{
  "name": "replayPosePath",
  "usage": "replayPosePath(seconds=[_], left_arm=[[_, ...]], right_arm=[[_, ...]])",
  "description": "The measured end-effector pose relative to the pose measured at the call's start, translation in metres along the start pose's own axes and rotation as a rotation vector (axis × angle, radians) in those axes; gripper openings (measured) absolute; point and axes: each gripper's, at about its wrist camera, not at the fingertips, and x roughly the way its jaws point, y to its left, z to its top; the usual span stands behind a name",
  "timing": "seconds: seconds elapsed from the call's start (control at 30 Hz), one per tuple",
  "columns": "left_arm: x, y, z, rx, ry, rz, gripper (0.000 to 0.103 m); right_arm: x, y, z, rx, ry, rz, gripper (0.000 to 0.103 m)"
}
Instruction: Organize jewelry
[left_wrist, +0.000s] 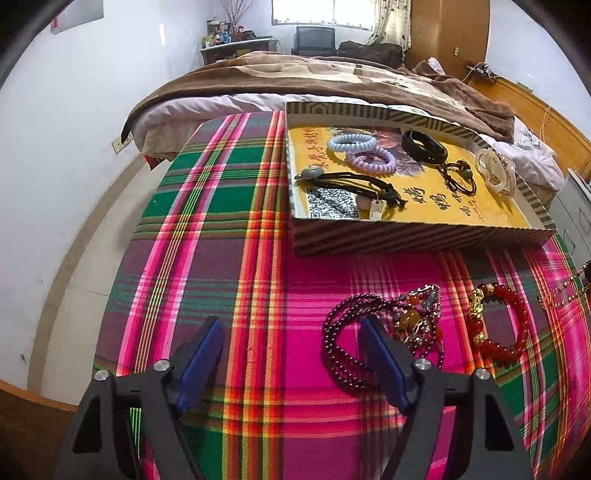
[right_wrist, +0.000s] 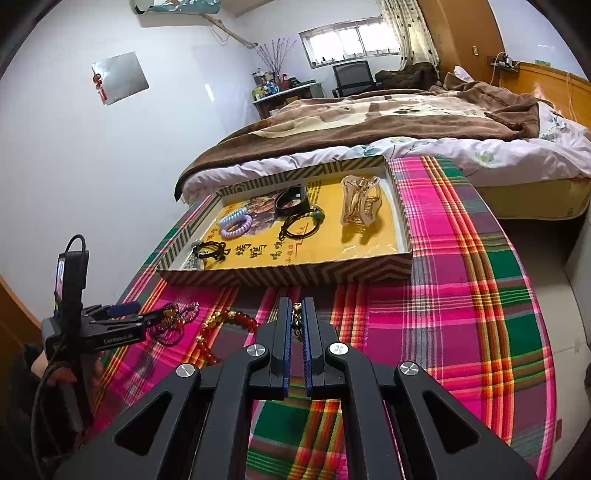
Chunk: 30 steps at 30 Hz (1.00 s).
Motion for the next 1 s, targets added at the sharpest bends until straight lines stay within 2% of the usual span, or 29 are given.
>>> replayPosePath(seconds=[0.03, 0.1, 0.13, 0.2, 0.37, 0.63, 0.9, 1.0], left_arm=[[-0.001, -0.003, 0.001, 0.016, 0.0, -0.007, 0.061], [-0.003, -0.012, 0.002, 0.052, -0.001, -0.022, 0.037], [-0.004, -0.016, 0.002, 0.069, -0.001, -0.032, 0.031], [-0.006, -0.022, 0.001, 0.086, -0.001, -0.044, 0.007], [-0.013, -0.023, 0.0, 0.057, -0.022, -0.101, 0.006], [-0.062, -0.017, 0.011, 0.018, -0.143, -0.183, 0.006], [-0.104, -0.026, 0.02, 0.033, -0.233, -0.285, 0.005], [-0.115, -0.029, 0.023, 0.048, -0.261, -0.299, 0.005]], right_arm=[[0.0, 0.0, 0.0, 0.002, 0.001, 0.0, 0.005], [0.001, -0.001, 0.0, 0.005, 0.003, 0.002, 0.005], [0.001, -0.002, -0.001, 0.005, 0.004, 0.002, 0.005], [0.001, -0.002, 0.0, 0.005, 0.004, 0.004, 0.005], [-0.001, -0.002, 0.0, 0.003, 0.0, 0.0, 0.005], [-0.013, -0.001, 0.004, 0.004, -0.038, -0.008, 0.005], [-0.024, 0.001, 0.008, 0.0, -0.067, -0.008, 0.005], [-0.028, 0.001, 0.009, 0.0, -0.077, -0.008, 0.005]])
